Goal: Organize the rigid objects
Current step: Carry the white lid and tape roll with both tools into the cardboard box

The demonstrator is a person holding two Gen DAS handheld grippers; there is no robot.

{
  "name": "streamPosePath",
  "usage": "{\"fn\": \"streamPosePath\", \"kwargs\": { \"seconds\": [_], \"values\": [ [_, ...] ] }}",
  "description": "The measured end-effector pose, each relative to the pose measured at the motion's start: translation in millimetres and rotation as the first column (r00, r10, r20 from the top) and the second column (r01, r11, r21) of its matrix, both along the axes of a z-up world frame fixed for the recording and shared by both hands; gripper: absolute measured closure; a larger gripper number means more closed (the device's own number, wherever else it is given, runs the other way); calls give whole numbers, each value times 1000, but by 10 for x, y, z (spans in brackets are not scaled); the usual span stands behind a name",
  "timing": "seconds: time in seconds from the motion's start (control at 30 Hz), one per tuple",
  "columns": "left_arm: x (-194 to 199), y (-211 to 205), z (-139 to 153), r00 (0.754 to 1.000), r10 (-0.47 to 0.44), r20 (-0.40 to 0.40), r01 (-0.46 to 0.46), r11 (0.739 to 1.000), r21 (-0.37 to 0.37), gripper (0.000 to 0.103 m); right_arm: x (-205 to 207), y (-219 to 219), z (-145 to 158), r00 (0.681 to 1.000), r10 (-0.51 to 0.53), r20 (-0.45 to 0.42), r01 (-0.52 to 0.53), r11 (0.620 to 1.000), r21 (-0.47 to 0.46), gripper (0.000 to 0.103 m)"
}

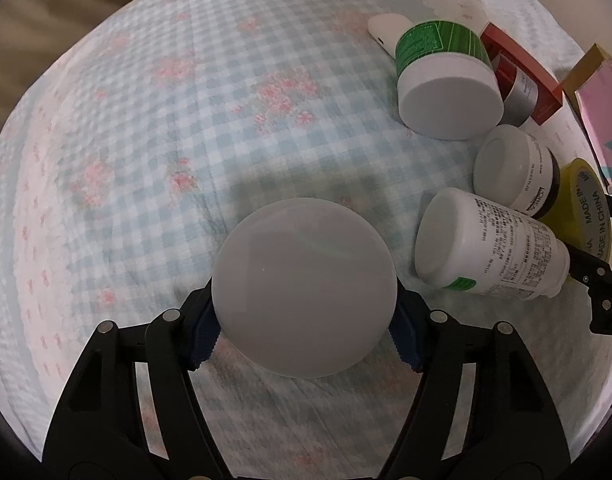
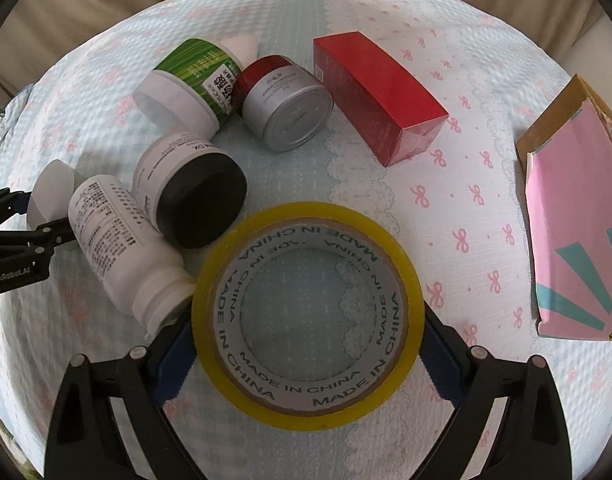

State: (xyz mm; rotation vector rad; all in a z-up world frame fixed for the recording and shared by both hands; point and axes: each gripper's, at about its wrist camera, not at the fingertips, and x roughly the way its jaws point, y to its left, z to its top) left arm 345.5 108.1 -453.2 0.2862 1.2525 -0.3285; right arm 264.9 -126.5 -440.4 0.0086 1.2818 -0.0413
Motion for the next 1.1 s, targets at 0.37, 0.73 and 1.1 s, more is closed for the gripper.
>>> {"fn": "streamPosePath", "kwargs": {
  "seconds": [0.37,0.73,1.1],
  "values": [
    [-259,177,810,996,31,80,-29,999,-21,35,-149,123,699,996,-39,86,38,999,16,8],
    [-633,-40,2202,983,44,179,-22,992,-122,35,-532,174,2084,983,-100,153,77,986,146,8],
    [-981,-1289,2980,962,20,272,24,987,-157,35,-657,-689,2945,961,-116,252,74,982,172,8]
  ]
}}
